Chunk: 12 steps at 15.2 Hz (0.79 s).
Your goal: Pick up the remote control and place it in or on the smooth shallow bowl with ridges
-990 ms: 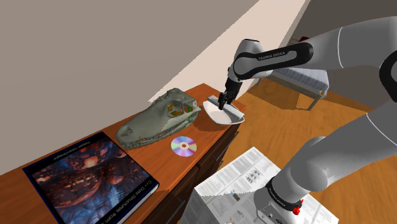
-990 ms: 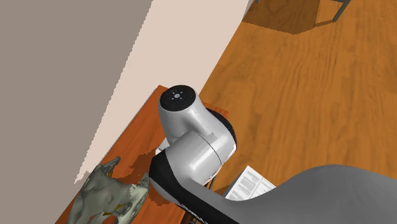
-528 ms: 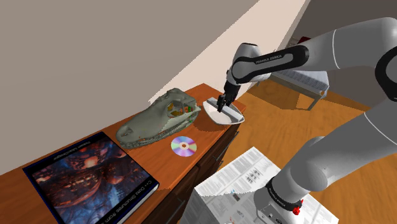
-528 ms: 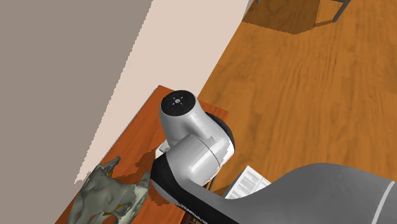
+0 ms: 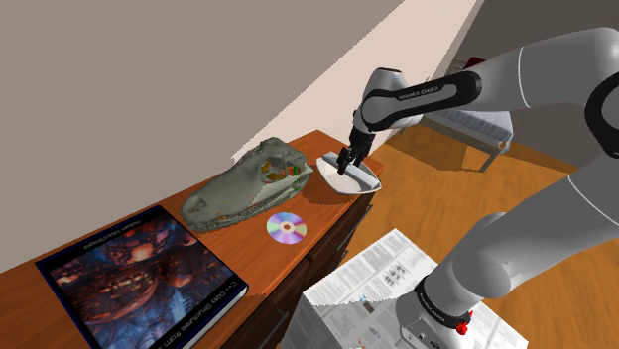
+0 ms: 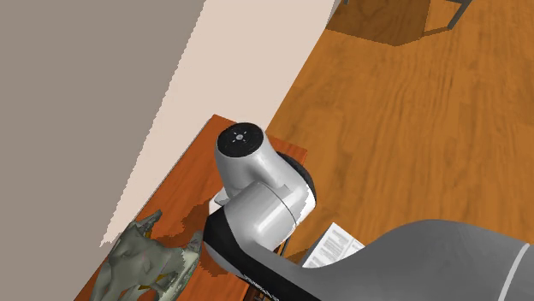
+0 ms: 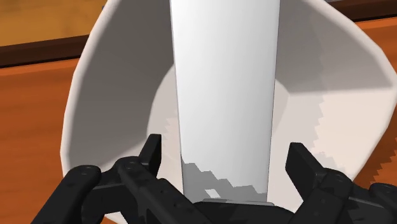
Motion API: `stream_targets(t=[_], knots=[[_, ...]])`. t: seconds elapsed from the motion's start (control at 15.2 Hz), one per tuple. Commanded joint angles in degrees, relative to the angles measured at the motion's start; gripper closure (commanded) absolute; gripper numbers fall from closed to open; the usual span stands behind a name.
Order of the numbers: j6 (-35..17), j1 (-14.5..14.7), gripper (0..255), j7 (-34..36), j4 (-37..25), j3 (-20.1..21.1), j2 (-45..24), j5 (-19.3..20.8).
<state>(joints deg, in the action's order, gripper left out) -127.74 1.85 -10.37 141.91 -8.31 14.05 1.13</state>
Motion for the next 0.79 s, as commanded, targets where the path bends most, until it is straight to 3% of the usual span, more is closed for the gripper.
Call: stream_targets(t=[0.0,0.26,0.73], knots=[[0.02,0.02,0,-0.02,-0.23,-0.01,-0.22,-0.04],[7.94,-0.11,0,0.32,-4.63,0.26,3.32,0.34],[7.94,-0.11,0,0.32,-4.63,0.26,3.32,0.34]])
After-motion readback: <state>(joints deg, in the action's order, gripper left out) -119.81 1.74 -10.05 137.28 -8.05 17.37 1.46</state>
